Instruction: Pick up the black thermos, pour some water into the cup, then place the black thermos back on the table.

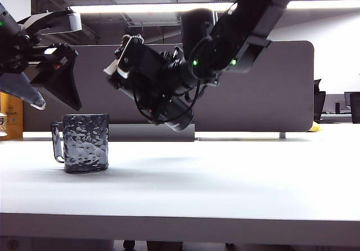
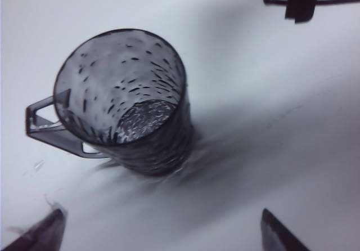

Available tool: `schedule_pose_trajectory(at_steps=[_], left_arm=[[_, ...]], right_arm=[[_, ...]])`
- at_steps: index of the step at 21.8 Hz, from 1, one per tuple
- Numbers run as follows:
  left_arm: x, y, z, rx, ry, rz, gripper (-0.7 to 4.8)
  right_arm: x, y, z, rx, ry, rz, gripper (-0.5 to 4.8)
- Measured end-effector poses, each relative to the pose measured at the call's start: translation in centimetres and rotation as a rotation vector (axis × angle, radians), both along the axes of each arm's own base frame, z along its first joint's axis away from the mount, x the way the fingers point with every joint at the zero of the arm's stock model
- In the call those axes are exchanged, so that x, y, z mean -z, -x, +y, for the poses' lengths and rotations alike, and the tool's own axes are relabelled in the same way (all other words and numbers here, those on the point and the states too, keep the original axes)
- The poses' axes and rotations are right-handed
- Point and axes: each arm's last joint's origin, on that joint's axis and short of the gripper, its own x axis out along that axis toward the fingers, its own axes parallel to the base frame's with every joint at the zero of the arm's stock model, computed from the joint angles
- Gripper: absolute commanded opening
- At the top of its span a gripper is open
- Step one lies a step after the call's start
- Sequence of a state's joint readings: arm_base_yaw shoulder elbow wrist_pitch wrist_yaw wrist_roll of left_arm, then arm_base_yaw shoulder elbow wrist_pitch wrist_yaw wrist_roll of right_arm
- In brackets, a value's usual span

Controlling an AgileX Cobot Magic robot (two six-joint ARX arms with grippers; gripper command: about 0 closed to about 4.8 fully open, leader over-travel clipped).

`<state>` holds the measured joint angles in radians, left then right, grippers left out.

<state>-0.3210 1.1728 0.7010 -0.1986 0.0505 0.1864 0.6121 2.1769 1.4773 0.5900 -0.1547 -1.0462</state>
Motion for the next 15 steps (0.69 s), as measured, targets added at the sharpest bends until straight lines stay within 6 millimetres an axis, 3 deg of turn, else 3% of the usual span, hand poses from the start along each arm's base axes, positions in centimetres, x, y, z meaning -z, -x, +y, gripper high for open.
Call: schedule_pose_trajectory(at_steps=[1, 2, 8, 11, 15], left_arm=[[0.0, 0.0, 0.0, -0.005, 0.004, 0.002, 4.79], [0.0, 0.0, 0.0, -0.022, 0.022, 0.01, 4.79], [0.3, 0.2, 0.1, -0.077, 0.067, 0.08, 4.79], [0.5, 0.4, 0.2, -0.09, 0.07, 0.113, 4.79], [0.5, 0.5, 0.2, -0.093, 0.066, 0.12, 4.79]], right_arm=[[0.6, -0.1, 0.1, -0.006, 0.016, -0.02, 1.94], [0.9, -0.2, 0.3, -0.014, 0.034, -0.043, 1.6], [0.7, -0.1, 0.7, -0.114, 0.173, -0.216, 1.57], [-0.6, -1.9, 1.9, -0.105, 0.153, -0.303, 1.57], [-0.3, -2.4, 2.4, -0.128, 0.268, -0.406, 1.57]])
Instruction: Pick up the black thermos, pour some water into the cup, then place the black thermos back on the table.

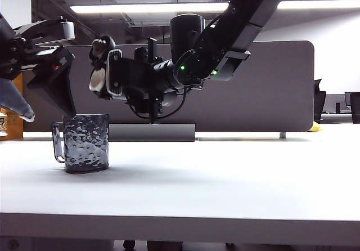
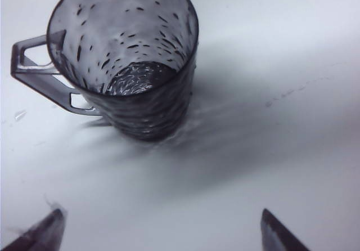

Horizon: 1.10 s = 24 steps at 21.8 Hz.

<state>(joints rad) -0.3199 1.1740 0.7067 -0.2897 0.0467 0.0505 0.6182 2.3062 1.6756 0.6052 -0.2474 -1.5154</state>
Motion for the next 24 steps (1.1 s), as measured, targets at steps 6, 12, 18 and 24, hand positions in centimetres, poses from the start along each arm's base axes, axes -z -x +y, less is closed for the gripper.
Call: schedule_pose_trajectory(at_steps=[6, 12, 18, 24], left_arm=[[-1.4, -1.0, -0.1, -0.051, 0.005, -0.152, 4.79], [-1.7, -1.2, -0.2, -0.05, 0.015, -0.184, 4.79], [-1.7, -1.2, -0.2, -0.037, 0.0, -0.19, 4.79], [-1.7, -1.2, -0.2, -0.037, 0.0, -0.19, 4.79]], right_arm=[[0.2, 0.2, 0.1, -0.066, 0.114, -0.124, 1.57], [0.2, 0.1, 0.1, -0.066, 0.151, -0.17, 1.57], [0.1, 0.1, 0.1, -0.076, 0.2, -0.242, 1.57], [0.1, 0.1, 0.1, -0.076, 0.2, -0.243, 1.57]])
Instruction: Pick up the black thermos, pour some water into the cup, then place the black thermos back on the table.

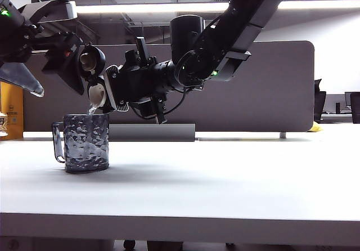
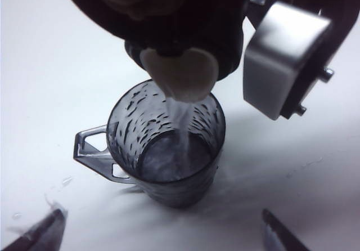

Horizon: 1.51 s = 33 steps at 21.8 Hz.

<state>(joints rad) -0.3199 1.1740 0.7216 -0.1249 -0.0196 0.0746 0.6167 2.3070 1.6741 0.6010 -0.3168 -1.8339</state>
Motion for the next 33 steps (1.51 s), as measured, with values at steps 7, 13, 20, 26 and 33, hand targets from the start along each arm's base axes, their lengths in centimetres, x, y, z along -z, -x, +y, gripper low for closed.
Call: schedule_pose_trajectory(at_steps=[7, 13, 20, 26, 33], left_arm=[[0.0, 0.0, 0.0, 0.0, 0.0, 0.0, 4.79], [0.0, 0.0, 0.0, 0.0, 0.0, 0.0, 4.79], [0.0, 0.0, 0.0, 0.0, 0.0, 0.0, 4.79], [0.0, 0.0, 0.0, 0.0, 0.0, 0.0, 4.79], [-0.36, 0.45, 0.15, 0.0, 0.001, -0.002, 4.79]], right_arm=[[0.0, -0.16, -0.21, 0.007, 0.0, 0.0, 1.57], [-0.01, -0.24, -0.33, 0.01, 0.0, -0.001, 1.57], [-0.03, 0.01, 0.01, 0.002, -0.001, -0.003, 1.57], [-0.03, 0.0, 0.01, 0.004, -0.024, 0.028, 1.57], [-0.06, -0.21, -0.16, 0.108, -0.304, 0.363, 1.57]])
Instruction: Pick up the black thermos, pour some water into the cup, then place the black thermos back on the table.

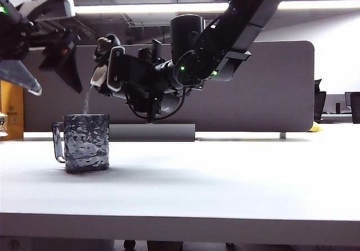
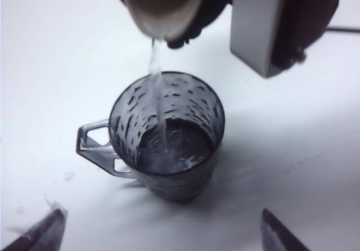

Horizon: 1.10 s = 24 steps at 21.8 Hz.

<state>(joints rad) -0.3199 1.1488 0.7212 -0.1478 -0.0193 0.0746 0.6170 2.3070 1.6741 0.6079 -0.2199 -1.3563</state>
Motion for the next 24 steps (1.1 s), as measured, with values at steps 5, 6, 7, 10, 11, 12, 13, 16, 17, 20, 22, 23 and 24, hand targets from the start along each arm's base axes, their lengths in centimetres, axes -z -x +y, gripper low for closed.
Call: schedule_pose_trajectory(at_steps=[5, 6, 7, 10, 11, 12, 13, 16, 17, 20, 22, 23, 24], left_arm=[[-2.9, 1.9, 0.4, 0.07, 0.079, -0.118, 4.79], [-3.5, 2.5, 0.4, 0.113, 0.107, -0.13, 4.79], [-4.0, 3.3, 0.5, 0.157, 0.133, -0.139, 4.79], [-5.5, 4.9, 0.9, 0.21, 0.175, -0.208, 4.79], [-5.9, 5.2, 0.9, 0.243, 0.195, -0.233, 4.79], [-6.2, 5.4, 0.9, 0.278, 0.215, -0.251, 4.79], [-6.4, 5.4, 0.7, 0.35, 0.248, -0.261, 4.79], [-6.9, 5.5, 0.5, 0.413, 0.278, -0.303, 4.79], [-7.1, 5.4, 0.5, 0.414, 0.28, -0.321, 4.79], [-6.9, 4.5, -0.8, 0.505, 0.31, -0.337, 4.79], [-5.4, 3.4, -4.0, 0.619, 0.327, -0.287, 4.79], [-4.4, 2.8, -6.3, 0.686, 0.339, -0.287, 4.79], [-3.9, 2.3, -8.5, 0.734, 0.354, -0.327, 4.79]], right_arm=[[-0.3, 0.0, -0.1, 0.083, -0.387, 0.395, 1.57], [-1.1, 0.1, -0.3, 0.124, -0.503, 0.496, 1.57], [-2.6, 0.5, -0.7, 0.148, -0.598, 0.592, 1.57], [-10.0, 2.5, -2.4, 0.121, -0.784, 0.67, 1.57], [-11.8, 3.2, -3.2, 0.121, -0.814, 0.698, 1.57], [-12.7, 3.9, -4.0, 0.126, -0.841, 0.723, 1.57], [-11.8, 4.9, -5.6, 0.162, -0.872, 0.789, 1.57], [-7.7, 9.7, -10.1, 0.284, -0.897, 0.857, 1.57], [-7.3, 11.2, -11.7, 0.294, -0.933, 0.841, 1.57], [-5.3, 14.5, -17.2, 0.372, -1.055, 0.768, 1.57], [-3.1, 15.0, -19.9, 0.419, -1.132, 0.74, 1.57], [-1.9, 14.8, -21.1, 0.443, -1.158, 0.712, 1.56], [-1.5, 14.4, -21.7, 0.467, -1.166, 0.702, 1.56]])
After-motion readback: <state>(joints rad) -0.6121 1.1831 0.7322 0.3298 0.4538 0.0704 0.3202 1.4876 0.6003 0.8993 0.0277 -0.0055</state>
